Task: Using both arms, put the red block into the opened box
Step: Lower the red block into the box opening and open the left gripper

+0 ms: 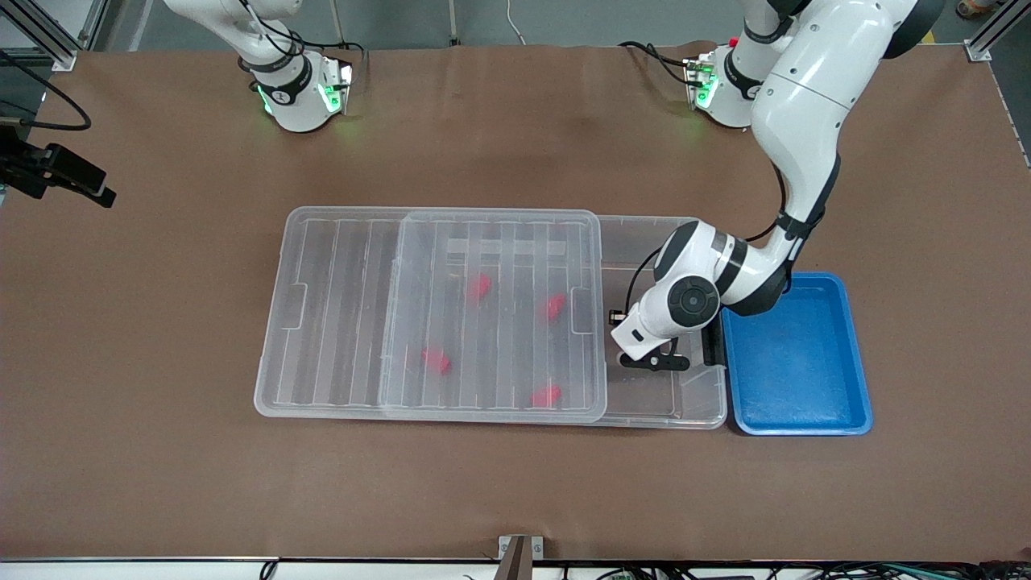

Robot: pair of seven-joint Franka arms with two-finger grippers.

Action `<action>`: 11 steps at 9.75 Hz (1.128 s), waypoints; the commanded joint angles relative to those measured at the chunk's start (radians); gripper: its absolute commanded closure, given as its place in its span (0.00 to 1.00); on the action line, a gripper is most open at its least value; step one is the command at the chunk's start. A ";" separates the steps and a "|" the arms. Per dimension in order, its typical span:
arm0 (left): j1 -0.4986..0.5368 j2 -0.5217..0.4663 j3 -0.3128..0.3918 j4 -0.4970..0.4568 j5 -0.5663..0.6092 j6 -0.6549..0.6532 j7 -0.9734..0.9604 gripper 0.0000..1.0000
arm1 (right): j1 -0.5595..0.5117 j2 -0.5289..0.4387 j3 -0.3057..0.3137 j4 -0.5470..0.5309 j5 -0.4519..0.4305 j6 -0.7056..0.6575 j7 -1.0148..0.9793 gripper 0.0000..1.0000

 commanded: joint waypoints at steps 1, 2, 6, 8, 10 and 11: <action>0.008 0.009 -0.003 0.045 -0.001 -0.007 -0.004 0.00 | 0.010 -0.012 -0.011 -0.015 0.016 0.007 0.007 0.00; 0.004 -0.006 -0.005 0.076 -0.001 -0.072 -0.010 0.00 | 0.012 -0.012 -0.011 -0.015 0.016 0.006 0.007 0.00; 0.007 -0.069 -0.003 0.098 0.002 -0.137 -0.005 0.00 | 0.010 -0.012 -0.011 -0.015 0.016 0.006 0.007 0.00; 0.007 -0.127 -0.003 0.098 0.002 -0.139 -0.010 0.00 | 0.010 -0.012 -0.011 -0.016 0.016 0.006 0.007 0.00; 0.020 -0.231 0.009 0.148 0.011 -0.223 -0.001 0.00 | 0.010 -0.012 -0.011 -0.016 0.016 0.006 0.007 0.00; 0.061 -0.259 0.000 0.218 0.013 -0.301 0.001 0.00 | 0.010 -0.012 -0.011 -0.016 0.016 0.007 0.007 0.00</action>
